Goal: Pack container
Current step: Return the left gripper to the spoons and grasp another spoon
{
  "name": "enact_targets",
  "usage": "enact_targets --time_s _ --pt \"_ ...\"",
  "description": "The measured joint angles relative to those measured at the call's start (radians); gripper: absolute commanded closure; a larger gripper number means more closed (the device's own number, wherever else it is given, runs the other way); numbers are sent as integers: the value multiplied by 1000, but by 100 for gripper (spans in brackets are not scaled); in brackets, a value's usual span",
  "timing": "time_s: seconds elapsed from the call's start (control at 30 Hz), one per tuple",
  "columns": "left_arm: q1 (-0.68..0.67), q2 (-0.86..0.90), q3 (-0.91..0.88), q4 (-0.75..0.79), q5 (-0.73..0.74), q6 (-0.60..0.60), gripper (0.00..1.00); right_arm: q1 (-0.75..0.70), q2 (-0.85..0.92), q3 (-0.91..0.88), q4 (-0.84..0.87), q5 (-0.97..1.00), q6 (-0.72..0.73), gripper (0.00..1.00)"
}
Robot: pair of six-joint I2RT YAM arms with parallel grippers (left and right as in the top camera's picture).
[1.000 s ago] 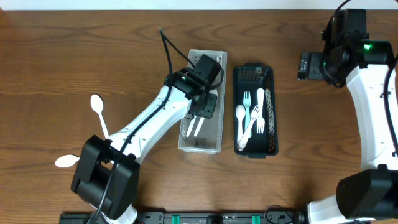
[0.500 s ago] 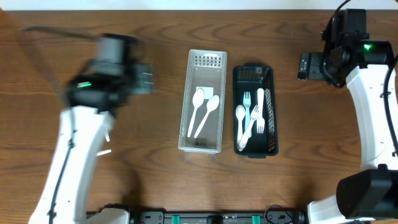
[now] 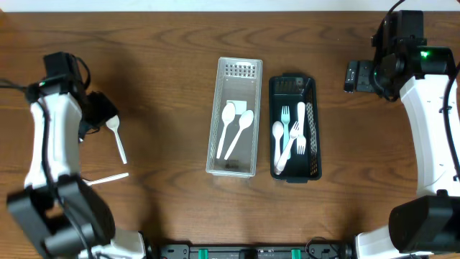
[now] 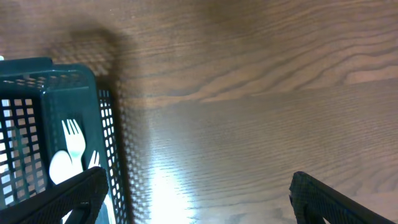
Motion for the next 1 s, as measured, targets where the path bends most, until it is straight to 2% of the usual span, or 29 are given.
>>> enact_targets --time_s 0.13,0.33,0.5,0.77,1.0 --pt "-1 123 -1 35 16 33 18 0 0 0 0 0 -1 3" --pt "-1 242 -2 66 59 167 18 0 0 0 0 10 -3 3" --pt "-1 296 -2 77 103 227 18 0 0 0 -1 17 -4 4" --pt "-1 326 -1 82 133 253 19 0 0 0 -1 20 -4 4" --pt "-1 327 -1 71 137 262 63 0 0 0 -2 28 -4 3"
